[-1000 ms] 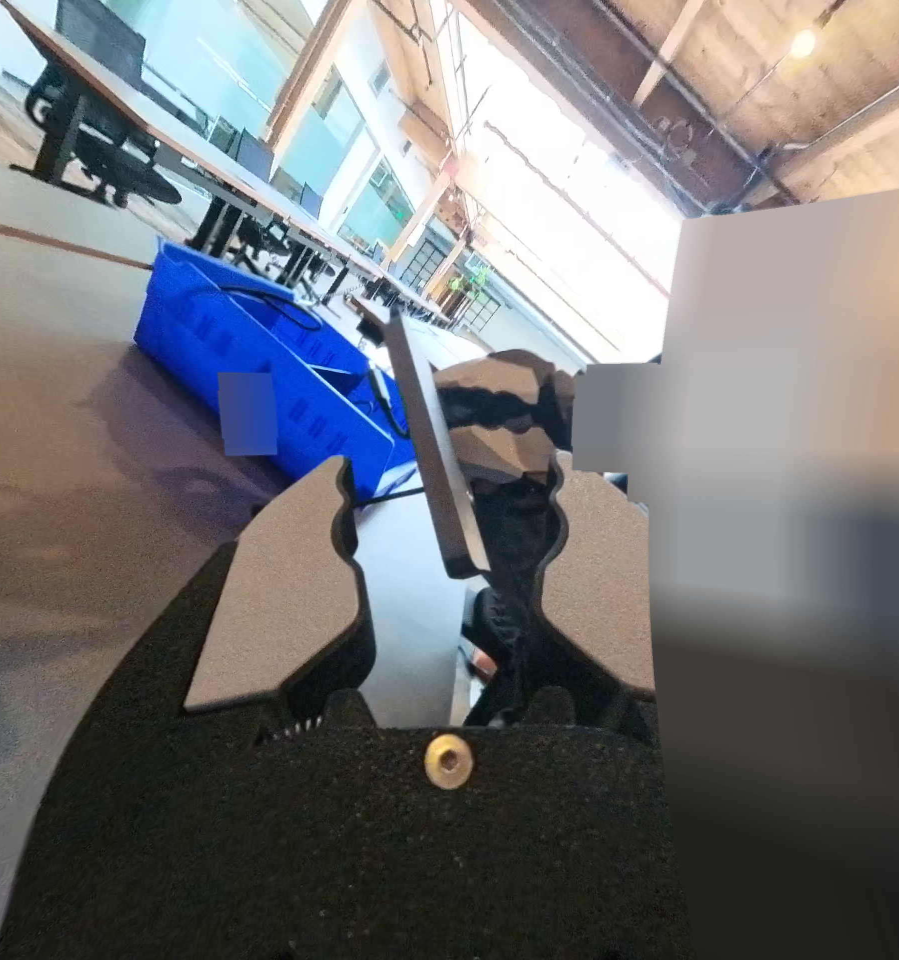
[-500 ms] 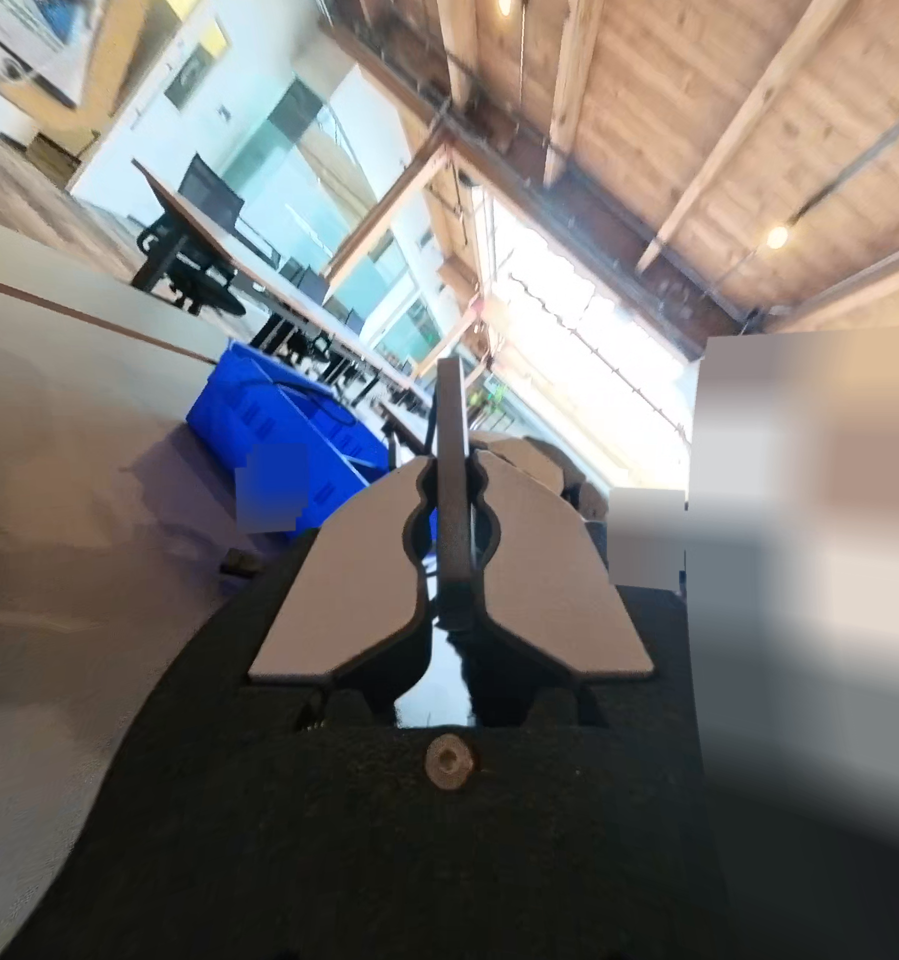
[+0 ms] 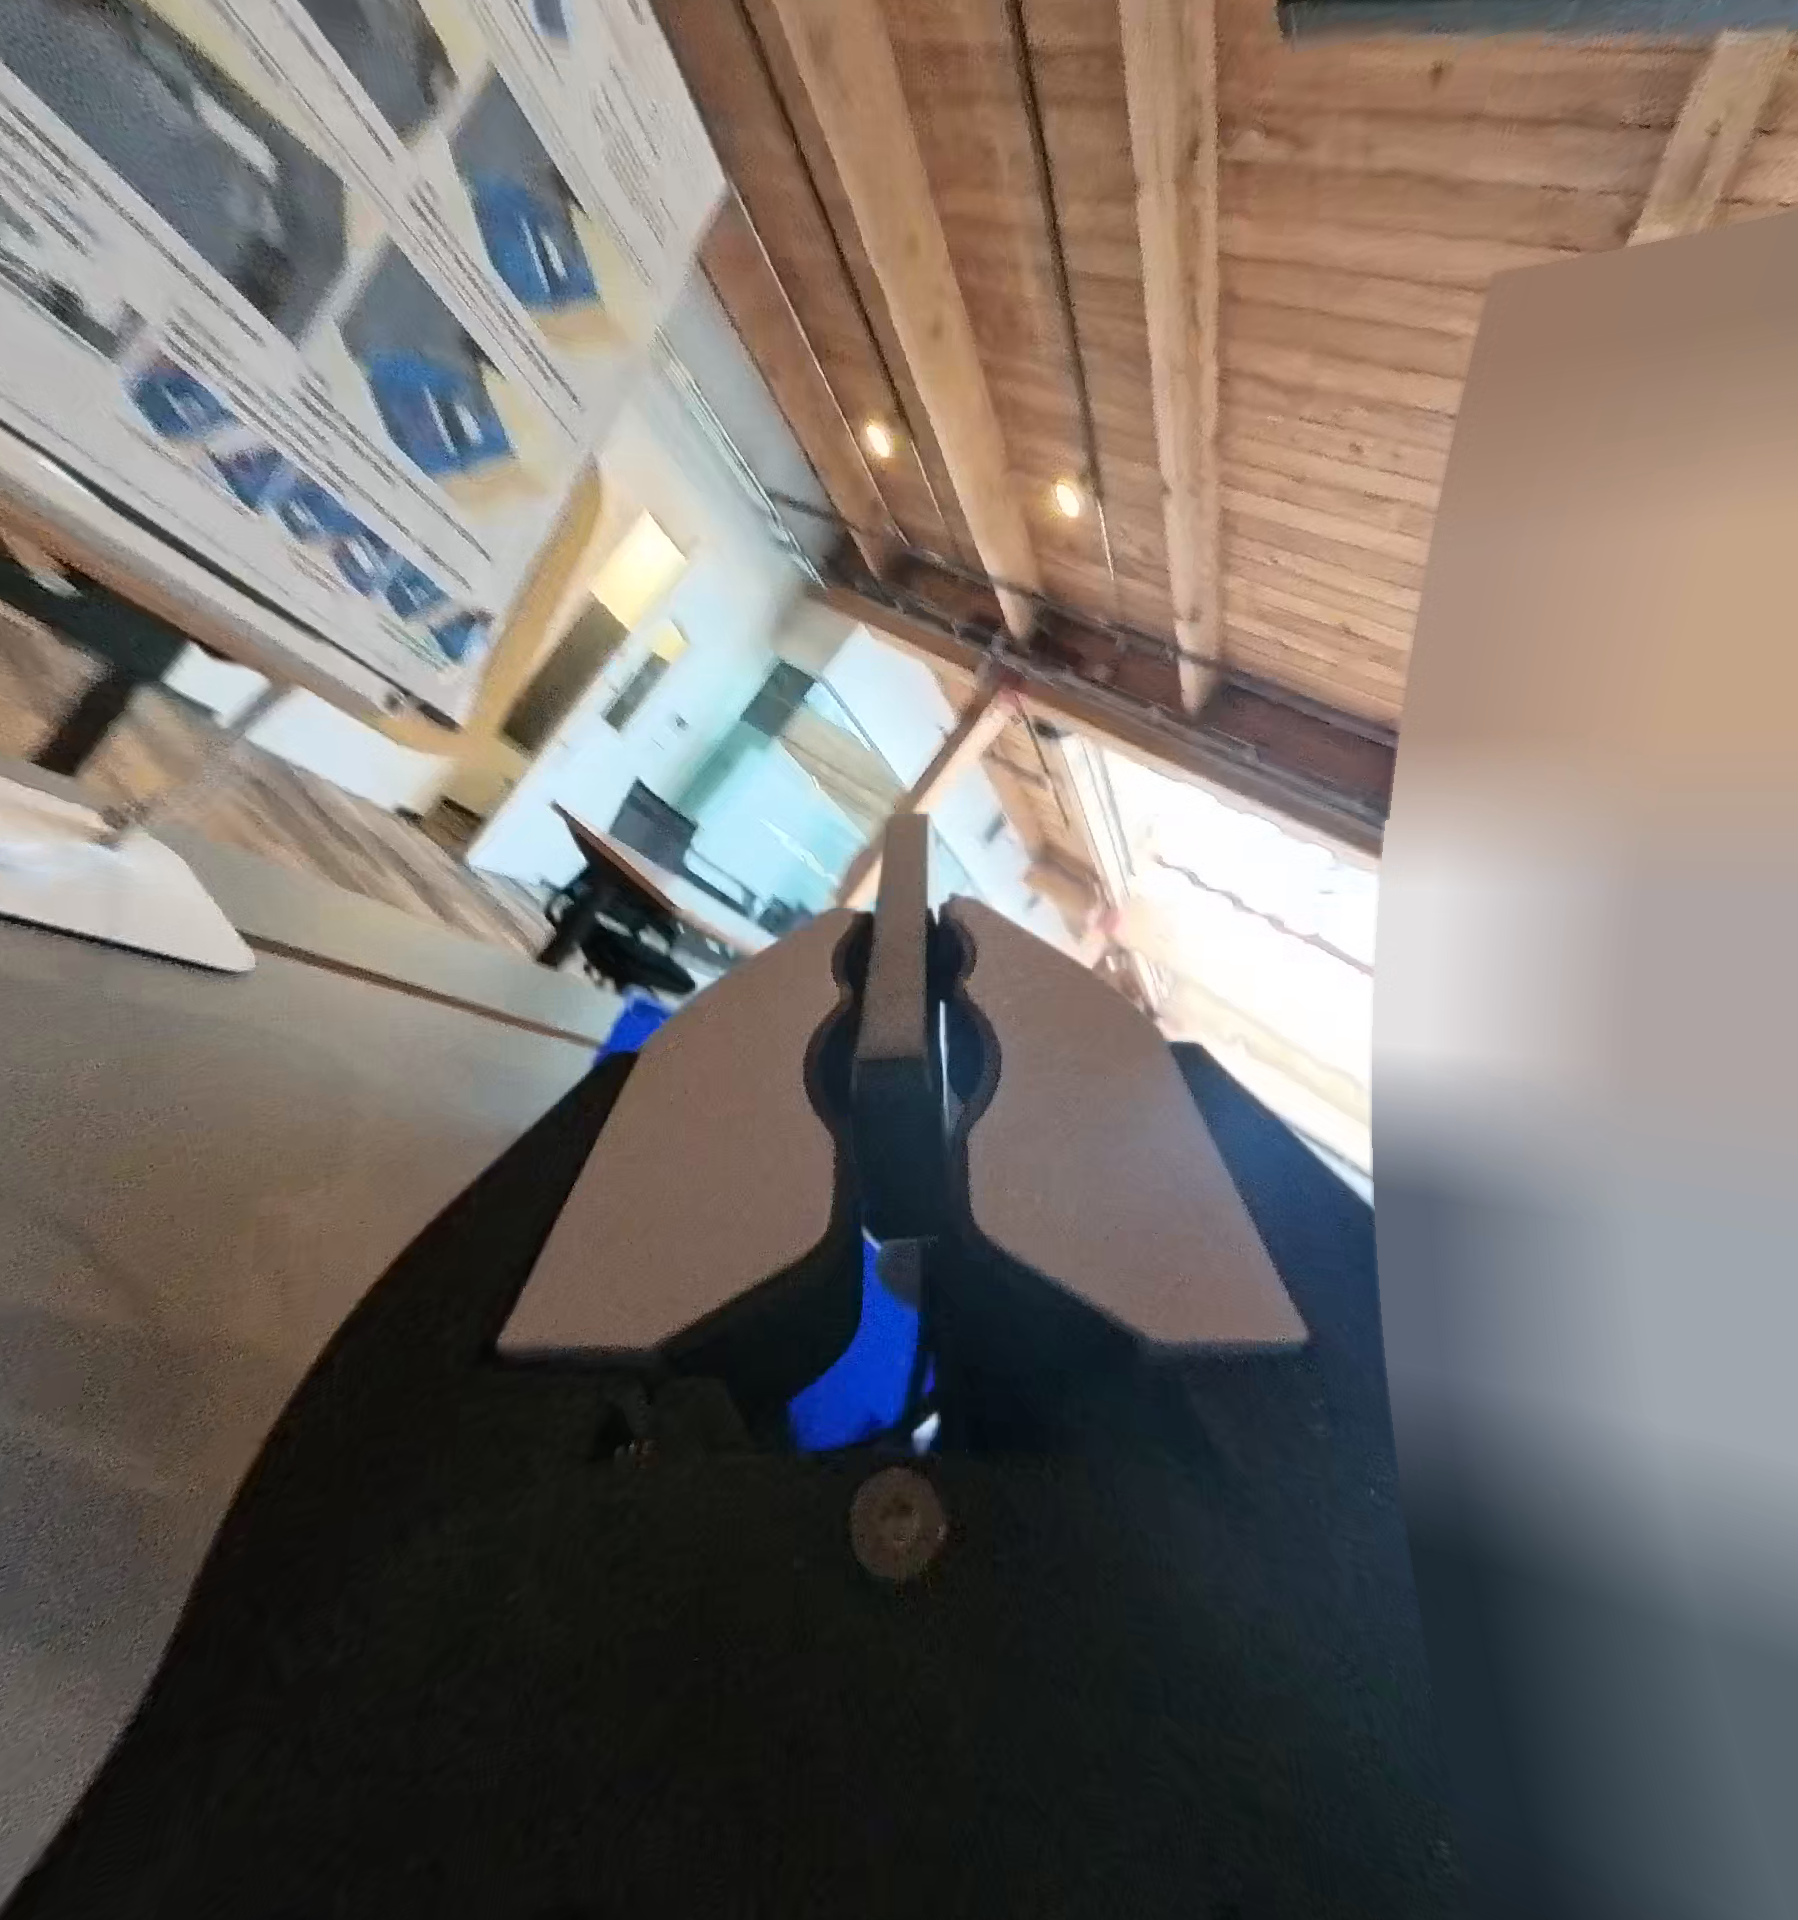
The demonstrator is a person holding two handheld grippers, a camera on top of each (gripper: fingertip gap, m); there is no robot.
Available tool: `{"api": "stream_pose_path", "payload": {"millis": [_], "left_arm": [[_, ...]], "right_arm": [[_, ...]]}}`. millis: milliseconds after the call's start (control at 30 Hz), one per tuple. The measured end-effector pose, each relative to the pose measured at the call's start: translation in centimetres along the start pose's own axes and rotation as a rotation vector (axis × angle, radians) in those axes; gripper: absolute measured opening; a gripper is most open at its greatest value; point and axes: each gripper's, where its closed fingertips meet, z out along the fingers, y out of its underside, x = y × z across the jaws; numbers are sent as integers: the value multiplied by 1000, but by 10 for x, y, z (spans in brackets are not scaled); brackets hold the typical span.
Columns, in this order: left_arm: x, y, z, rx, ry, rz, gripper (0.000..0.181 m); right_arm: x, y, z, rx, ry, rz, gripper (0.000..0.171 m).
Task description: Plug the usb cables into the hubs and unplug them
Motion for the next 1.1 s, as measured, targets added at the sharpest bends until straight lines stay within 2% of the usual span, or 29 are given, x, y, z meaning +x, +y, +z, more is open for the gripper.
{"api": "stream_pose_path", "payload": {"millis": [67,200,300,433,533,600,667,767,833,1000,1100], "left_arm": [[0,-9,-2,65,-27,37,11],[-5,-41,-6,154,7,-74,8],[3,-50,-11,184,14,-12,9],[3,-42,-14,86,16,6,10],[17,-38,-13,68,32,94,10],[20,-23,-12,-7,49,12,10],[15,-19,-17,-43,48,-37,10],[3,-34,-24,-15,46,-87,8],[2,-38,-25,30,54,-118,8],[5,-37,-25,31,51,-41,8],[12,-29,-26,1,20,125,9]], "right_arm": [[-4,-4,5,22,33,54,16],[-27,-19,3,82,22,-63,17],[-31,-27,1,113,-2,-14,17],[-32,-26,-3,88,-45,-159,17],[-17,-30,-3,117,-24,32,15],[-4,-28,-4,119,-3,85,15],[-10,-26,-7,114,-26,8,15],[-31,-27,-12,102,-66,-107,15],[-34,-29,-13,101,-76,-97,15],[-36,-30,-21,120,-112,-82,15],[-28,-24,-21,103,-123,29,15]]}}
